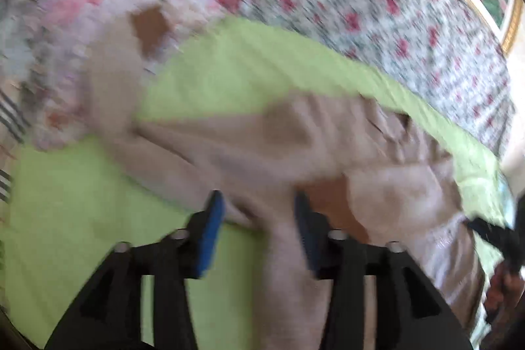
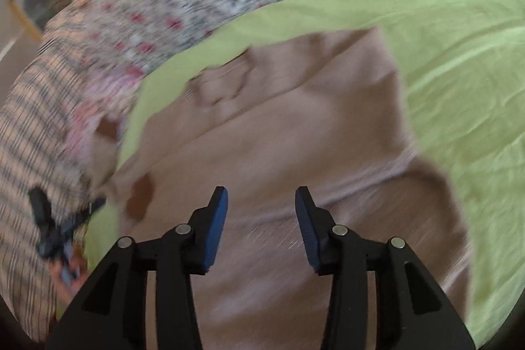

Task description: Fold small clothes

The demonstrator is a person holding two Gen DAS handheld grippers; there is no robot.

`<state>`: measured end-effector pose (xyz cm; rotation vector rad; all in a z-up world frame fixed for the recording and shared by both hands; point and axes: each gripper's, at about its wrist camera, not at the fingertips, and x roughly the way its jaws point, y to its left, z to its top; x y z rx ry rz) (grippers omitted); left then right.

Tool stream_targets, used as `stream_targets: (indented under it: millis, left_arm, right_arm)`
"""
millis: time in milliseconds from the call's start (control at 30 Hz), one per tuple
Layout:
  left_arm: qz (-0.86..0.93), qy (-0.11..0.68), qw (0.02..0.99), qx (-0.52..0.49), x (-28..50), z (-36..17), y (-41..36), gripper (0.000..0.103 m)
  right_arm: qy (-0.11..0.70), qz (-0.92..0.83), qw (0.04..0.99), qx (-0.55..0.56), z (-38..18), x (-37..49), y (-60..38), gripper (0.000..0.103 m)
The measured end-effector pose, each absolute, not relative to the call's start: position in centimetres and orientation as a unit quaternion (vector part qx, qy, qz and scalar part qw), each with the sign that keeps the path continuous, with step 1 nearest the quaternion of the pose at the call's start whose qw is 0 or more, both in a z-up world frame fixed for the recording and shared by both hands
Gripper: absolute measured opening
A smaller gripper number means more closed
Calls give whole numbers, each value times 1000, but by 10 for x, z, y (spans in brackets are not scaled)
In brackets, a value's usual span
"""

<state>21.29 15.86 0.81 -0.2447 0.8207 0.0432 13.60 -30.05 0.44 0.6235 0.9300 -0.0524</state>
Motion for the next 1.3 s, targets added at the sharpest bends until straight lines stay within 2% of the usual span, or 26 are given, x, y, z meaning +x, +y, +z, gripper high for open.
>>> stream_targets:
  millis: [100, 133, 167, 300, 400, 433, 467, 500, 533, 567, 800, 1067, 1167, 1300]
  left_arm:
    - [79, 384, 917, -78, 226, 28, 186, 66]
    - [93, 383, 917, -64, 235, 32, 194, 79]
    - [110, 389, 913, -49, 248, 34, 201, 87]
    - [163, 421, 892, -9, 307, 21, 229, 88]
    - [177, 453, 874, -16, 341, -2, 249, 88]
    - [181, 463, 868, -21, 350, -10, 256, 87]
    - [183, 469, 863, -26, 357, -17, 262, 74]
    - [181, 473, 862, -29, 360, -24, 265, 59]
    - [173, 480, 860, -34, 364, -30, 267, 22]
    - [157, 489, 857, -47, 366, -35, 270, 17]
    - [102, 417, 900, -70, 323, 8, 237, 14]
    - [-89, 321, 940, -72, 263, 89, 103, 14]
    - [-164, 319, 931, -74, 261, 90, 50, 14]
    - [-223, 345, 911, -42, 256, 63, -12, 14]
  right_arm:
    - [447, 4, 838, 313, -4, 124, -285, 45]
    - [451, 6, 835, 315, -7, 120, -281, 45]
    - [454, 10, 832, 319, -10, 116, -278, 45]
    - [464, 21, 824, 325, -18, 116, -268, 45]
    - [467, 25, 818, 335, -22, 118, -266, 45]
    - [468, 25, 818, 333, -22, 119, -266, 45]
    - [469, 24, 819, 331, -22, 119, -266, 45]
    - [469, 23, 819, 330, -21, 119, -266, 45]
    - [467, 22, 820, 330, -19, 119, -267, 45]
    - [466, 23, 821, 331, -18, 118, -268, 45]
    - [451, 22, 828, 333, -11, 111, -270, 45]
    - [432, 11, 833, 345, -5, 102, -273, 45]
    - [424, 0, 832, 357, -5, 97, -283, 45]
    - [415, -14, 828, 377, -8, 94, -302, 45]
